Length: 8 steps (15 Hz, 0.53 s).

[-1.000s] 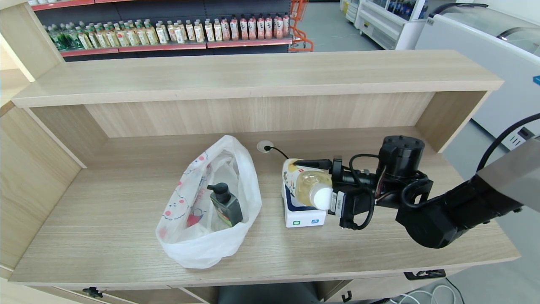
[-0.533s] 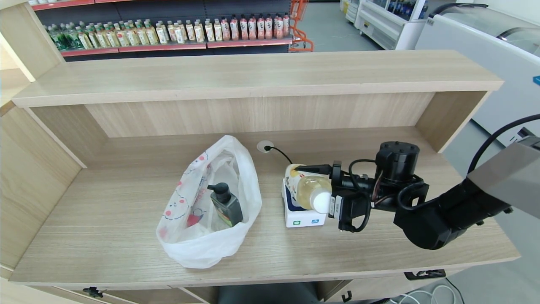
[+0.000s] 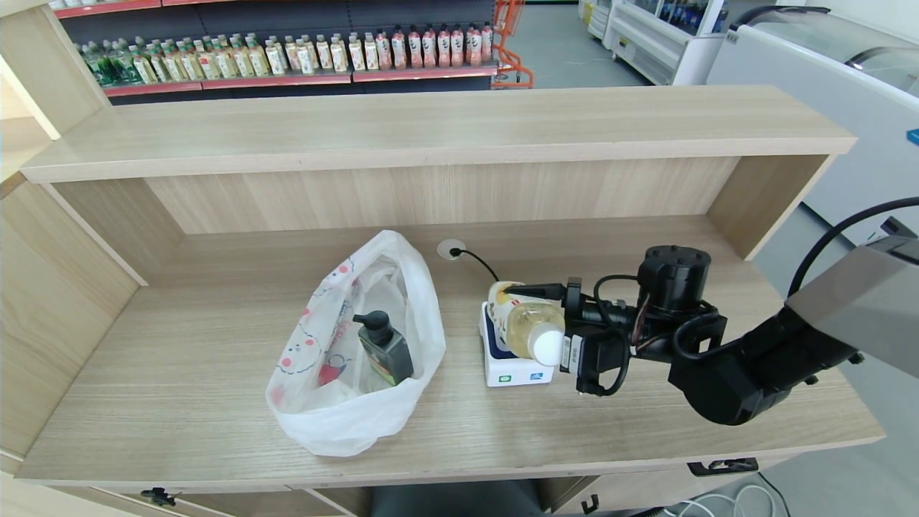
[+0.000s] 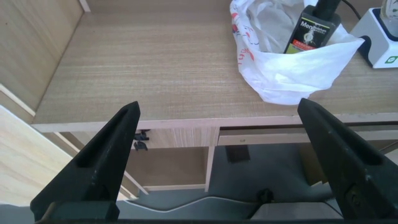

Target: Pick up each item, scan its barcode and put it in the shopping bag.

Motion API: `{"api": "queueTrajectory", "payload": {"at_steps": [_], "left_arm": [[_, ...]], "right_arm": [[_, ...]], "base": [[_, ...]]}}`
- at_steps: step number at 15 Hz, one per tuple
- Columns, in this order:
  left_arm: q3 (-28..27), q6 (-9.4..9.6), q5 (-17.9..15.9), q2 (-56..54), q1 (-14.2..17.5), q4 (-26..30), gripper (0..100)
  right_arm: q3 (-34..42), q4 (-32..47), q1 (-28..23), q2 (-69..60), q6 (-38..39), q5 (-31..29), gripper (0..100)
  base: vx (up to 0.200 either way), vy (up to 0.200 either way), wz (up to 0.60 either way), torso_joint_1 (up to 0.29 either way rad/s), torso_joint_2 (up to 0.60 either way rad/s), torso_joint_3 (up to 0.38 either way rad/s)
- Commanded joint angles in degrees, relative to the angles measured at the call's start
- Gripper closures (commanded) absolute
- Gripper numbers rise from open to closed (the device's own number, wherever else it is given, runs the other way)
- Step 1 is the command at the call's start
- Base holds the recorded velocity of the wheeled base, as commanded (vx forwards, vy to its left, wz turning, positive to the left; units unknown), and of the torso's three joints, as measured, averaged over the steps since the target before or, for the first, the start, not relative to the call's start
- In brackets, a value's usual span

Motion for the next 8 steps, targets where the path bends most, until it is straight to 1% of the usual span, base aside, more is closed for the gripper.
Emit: {"api": "queueTrajectory", "payload": {"at_steps": [1,6,8], "left_arm": [[0.00,-0.01,-0.04,-0.02,0.01,-0.02,0],[0.00,-0.01,0.05,-0.02,0.01,-0.02,0],[0.00,-0.01,-0.04,-0.02,0.01,-0.02,0]], "right_arm": [[0.09,0.11,0.03,0.19,0.02,-0.08,100],[0.18,0.02,0.12,-0.34,0.20,-0.17,100],[0.79,0.02,0.38,-4.47,3.98,-0.96,100]], "base": [[0.000,0.000,0.00,0.000,0.00,0.000],[0.000,0.000,0.00,0.000,0.00,0.000],[0.000,0.000,0.00,0.000,0.00,0.000]]}}
